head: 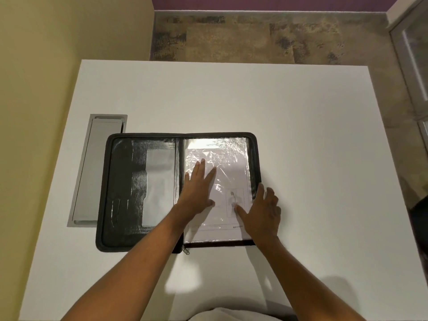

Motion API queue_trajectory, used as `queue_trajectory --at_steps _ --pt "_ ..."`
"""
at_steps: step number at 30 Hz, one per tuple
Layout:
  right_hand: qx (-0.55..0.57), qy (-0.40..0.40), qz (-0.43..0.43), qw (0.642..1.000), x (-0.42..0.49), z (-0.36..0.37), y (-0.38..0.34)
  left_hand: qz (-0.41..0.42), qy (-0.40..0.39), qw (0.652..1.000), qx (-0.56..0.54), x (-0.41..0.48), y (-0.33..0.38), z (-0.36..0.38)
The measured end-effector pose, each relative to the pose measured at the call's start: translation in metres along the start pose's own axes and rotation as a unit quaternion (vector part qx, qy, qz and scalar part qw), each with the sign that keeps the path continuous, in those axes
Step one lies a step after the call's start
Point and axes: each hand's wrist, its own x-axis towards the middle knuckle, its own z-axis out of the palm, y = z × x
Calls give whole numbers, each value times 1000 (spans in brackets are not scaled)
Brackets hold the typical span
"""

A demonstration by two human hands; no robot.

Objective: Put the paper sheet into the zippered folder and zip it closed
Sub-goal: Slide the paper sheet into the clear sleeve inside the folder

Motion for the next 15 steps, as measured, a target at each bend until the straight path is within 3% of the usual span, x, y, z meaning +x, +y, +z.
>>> queue_trajectory --at_steps 8,15 --pt "-4 -51 22 998 -20 8 5 20 -48 999 2 -48 -15 17" --pt "6 -55 20 998 -30 17 15 29 -19 998 -43 -51 -21 22"
